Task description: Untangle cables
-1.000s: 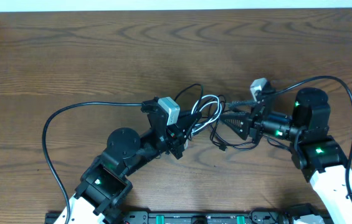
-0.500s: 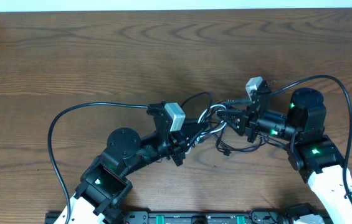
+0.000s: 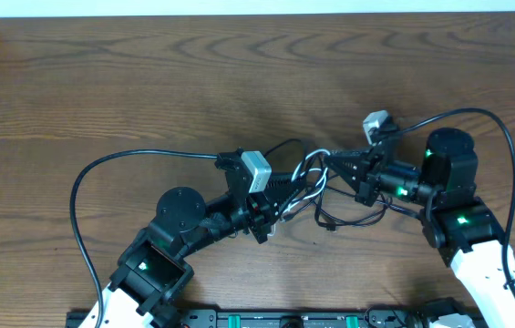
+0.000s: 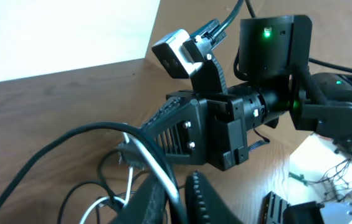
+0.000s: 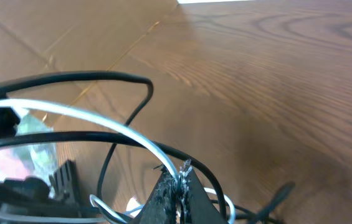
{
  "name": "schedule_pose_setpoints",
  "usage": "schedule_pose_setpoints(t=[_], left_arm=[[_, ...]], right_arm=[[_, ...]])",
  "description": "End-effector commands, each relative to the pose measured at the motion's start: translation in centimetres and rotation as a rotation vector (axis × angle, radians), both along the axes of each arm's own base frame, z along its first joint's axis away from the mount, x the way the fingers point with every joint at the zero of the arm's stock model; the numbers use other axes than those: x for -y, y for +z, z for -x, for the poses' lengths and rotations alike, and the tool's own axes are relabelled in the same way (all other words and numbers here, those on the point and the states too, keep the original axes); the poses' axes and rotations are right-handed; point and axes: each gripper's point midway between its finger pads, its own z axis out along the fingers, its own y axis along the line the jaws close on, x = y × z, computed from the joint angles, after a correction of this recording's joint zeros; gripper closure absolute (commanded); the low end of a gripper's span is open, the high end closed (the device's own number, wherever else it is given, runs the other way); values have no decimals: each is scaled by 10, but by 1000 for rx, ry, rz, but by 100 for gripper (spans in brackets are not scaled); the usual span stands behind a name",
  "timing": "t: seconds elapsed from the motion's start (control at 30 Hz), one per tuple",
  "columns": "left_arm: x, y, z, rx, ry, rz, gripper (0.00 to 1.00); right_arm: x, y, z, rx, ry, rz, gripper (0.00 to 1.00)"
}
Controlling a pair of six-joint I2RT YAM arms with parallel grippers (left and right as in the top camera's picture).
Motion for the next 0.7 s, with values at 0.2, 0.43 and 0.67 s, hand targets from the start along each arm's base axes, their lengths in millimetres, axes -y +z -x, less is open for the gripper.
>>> schedule_pose_setpoints(t=[0.2, 0.43, 0.67], left_arm=[[-13, -7, -18, -22, 128, -40, 66], [-18, -13, -24, -33, 177, -59, 64], [-38, -41, -38, -103, 317, -159, 64]], right_arm=[[27, 9, -11, -79, -115, -56, 99], [33, 21, -7, -55, -117, -82, 99], [41, 41, 1, -8, -130, -113, 99]])
